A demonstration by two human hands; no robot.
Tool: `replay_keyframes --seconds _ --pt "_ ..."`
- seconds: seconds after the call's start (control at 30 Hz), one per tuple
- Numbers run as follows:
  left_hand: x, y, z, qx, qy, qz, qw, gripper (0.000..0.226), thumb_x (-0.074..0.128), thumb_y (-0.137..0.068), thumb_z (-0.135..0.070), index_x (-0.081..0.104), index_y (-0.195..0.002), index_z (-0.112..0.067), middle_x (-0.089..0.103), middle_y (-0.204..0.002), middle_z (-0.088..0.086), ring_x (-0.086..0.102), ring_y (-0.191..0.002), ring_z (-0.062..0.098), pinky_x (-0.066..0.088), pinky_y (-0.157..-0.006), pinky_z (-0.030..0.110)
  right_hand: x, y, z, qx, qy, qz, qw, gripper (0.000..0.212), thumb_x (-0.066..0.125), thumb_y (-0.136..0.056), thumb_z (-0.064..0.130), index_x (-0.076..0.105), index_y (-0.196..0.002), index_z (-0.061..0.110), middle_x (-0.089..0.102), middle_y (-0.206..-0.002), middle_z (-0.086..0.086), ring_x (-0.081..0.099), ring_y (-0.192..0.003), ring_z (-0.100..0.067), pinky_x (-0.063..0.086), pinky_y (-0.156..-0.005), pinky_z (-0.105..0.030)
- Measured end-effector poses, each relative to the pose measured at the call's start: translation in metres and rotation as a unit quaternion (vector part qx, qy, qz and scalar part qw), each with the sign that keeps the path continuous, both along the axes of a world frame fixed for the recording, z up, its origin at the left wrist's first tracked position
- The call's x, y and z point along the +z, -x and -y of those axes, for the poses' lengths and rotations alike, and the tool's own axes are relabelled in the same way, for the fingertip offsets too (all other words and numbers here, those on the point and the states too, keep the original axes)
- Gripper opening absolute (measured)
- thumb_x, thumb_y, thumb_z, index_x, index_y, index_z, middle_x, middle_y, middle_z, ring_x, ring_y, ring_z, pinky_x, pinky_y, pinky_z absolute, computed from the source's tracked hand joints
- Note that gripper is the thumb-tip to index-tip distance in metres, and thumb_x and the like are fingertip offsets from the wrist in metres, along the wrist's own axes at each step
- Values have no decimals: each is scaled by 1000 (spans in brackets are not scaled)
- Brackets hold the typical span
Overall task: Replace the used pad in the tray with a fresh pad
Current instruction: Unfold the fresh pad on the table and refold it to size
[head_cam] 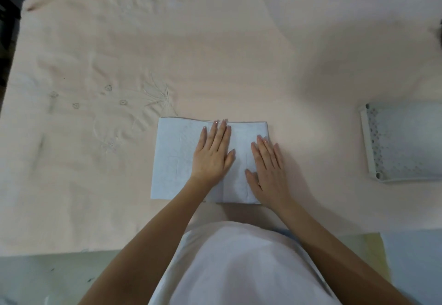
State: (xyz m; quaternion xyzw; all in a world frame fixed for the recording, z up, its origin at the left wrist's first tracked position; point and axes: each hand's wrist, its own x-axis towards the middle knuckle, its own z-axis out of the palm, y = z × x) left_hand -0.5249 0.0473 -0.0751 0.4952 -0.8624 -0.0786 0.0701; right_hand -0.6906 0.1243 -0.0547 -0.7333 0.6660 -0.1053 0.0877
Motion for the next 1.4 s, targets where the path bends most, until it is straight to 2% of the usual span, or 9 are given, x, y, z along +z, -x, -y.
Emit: replay_keyframes --seconds 0.17,0.33,0.43,0.53,0.6,0.73,0.97,1.2,1.4 --pt "-1 -4 4 -5 -2 -16 1000 63 32 -97 -42 31 -146 -2 26 -154 14 20 -144 28 14 -118 46 15 -16 44 -14 23 -11 1000 54 29 -97 26 35 -144 2 29 -153 -14 23 -144 -26 4 -120 -36" --pt "-1 -10 9 12 4 -6 1000 66 29 -97 -44 31 -145 2 25 -154 16 19 -144 29 13 -118 46 -9 -19 75 -15 -15 -72 997 54 28 -98 28 35 -145 2 30 -153 -14 24 -143 -28 21 -115 -47" --pt "3 -11 8 34 25 -7 999 63 28 -98 -41 32 -145 2 27 -153 17 21 -144 29 14 -118 46 -21 -18 71 -11 -21 -82 996 55 25 -99 30 31 -146 2 29 -153 -14 23 -144 -29 22 -115 -48" --pt "6 -5 0 -34 59 -15 998 56 31 -100 -34 34 -144 0 30 -151 18 25 -142 30 21 -116 46 -25 -20 67 -24 -14 -72 997 54 27 -99 28 32 -145 1 29 -153 -15 23 -144 -29 20 -116 -48" --pt "2 -1 -4 -53 46 -16 997 55 30 -100 -32 34 -144 2 30 -151 20 25 -142 31 23 -115 47 -25 -21 66 -28 -12 -65 997 54 26 -99 27 32 -145 0 28 -153 -16 22 -144 -29 19 -116 -48" --pt "-8 -4 -2 6 2 3 1000 62 28 -100 -39 31 -144 5 25 -153 21 21 -144 32 20 -117 45 -24 -20 66 -26 -20 -49 998 54 26 -98 26 30 -146 2 25 -154 -16 19 -145 -29 18 -117 -49" --pt "-6 -2 0 24 -19 -23 999 62 28 -98 -38 29 -146 3 23 -155 18 18 -145 28 18 -118 43 -26 -17 68 -56 -7 -28 998 55 31 -95 25 34 -145 3 29 -153 -16 24 -143 -29 22 -115 -46" --pt "-3 2 32 42 -28 -35 998 62 28 -97 -36 32 -144 5 28 -152 20 22 -144 30 15 -119 41 -22 -12 106 -33 -15 -68 997 58 26 -96 32 32 -146 3 29 -153 -15 25 -143 -27 22 -116 -43" --pt "-1 0 51 44 -46 -28 998 62 25 -98 -39 27 -147 -1 22 -156 14 15 -146 26 6 -120 39 -14 -8 126 -33 -33 -105 993 63 14 -97 37 20 -149 3 16 -157 -14 12 -147 -26 14 -119 -42"
